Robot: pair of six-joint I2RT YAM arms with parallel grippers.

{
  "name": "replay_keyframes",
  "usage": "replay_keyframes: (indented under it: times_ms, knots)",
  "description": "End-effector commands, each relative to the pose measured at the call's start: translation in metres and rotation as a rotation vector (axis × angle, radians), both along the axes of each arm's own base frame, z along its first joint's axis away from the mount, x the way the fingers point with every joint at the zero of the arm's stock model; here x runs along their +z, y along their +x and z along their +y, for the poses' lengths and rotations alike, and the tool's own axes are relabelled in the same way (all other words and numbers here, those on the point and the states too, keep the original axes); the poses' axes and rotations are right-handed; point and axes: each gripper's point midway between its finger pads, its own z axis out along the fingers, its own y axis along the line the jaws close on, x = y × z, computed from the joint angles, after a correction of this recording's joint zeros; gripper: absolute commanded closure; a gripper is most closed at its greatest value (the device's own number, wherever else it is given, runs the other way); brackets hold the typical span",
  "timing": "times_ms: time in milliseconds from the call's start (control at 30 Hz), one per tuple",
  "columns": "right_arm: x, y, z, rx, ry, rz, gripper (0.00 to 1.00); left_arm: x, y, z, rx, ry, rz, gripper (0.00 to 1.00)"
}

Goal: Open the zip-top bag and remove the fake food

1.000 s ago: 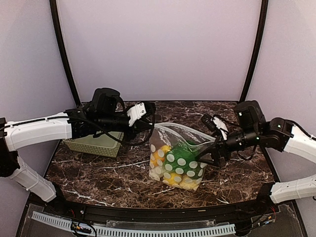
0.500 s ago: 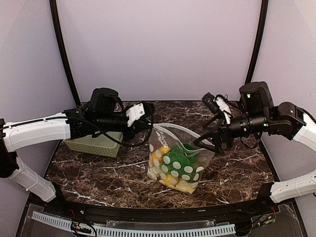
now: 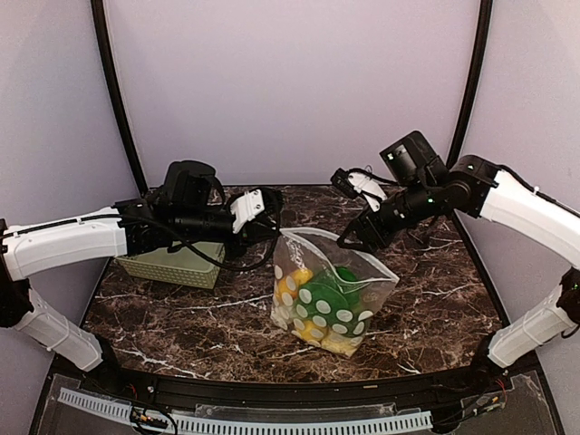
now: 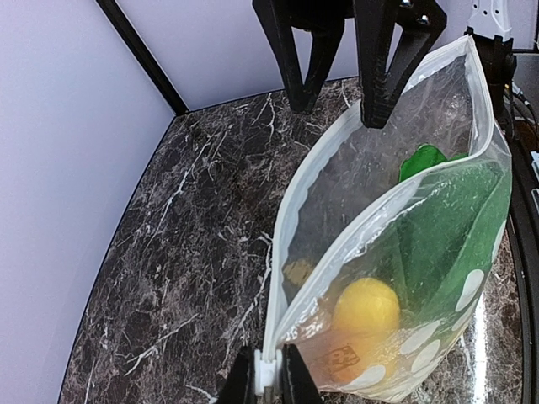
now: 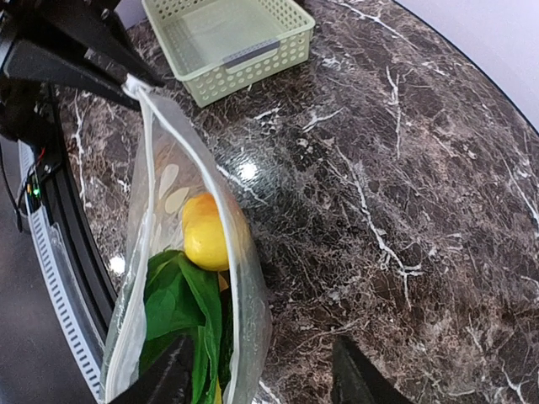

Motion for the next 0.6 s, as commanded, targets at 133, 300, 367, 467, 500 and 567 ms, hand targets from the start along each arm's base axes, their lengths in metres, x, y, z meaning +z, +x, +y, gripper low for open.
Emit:
replay_keyframes:
  times_ms: [133,300,367,467,500,567]
  knots:
    - [-0.001,-0.006,0.005,0.061,-0.003,0.049,0.66,0.015,-0.007,0.003,-0.015,-0.03,-0.03,0.99]
    - [-0.012,-0.006,0.006,0.068,-0.02,0.082,0.96,0.017,-0.003,0.002,0.004,-0.04,-0.04,0.99]
    - [-0.014,-0.006,0.005,0.067,-0.024,0.091,1.0,0.018,0.001,0.002,0.022,-0.049,-0.047,0.99]
    - [-0.017,-0.005,0.002,0.056,-0.027,0.101,1.0,0.019,0.004,0.0,0.029,-0.056,-0.051,0.99]
    - [-0.018,-0.005,0.001,0.056,-0.027,0.108,1.0,0.018,0.005,-0.002,0.029,-0.057,-0.049,0.99]
    - [-0.021,-0.006,-0.002,0.052,-0.03,0.121,1.0,0.02,0.006,-0.004,0.024,-0.064,-0.045,0.99]
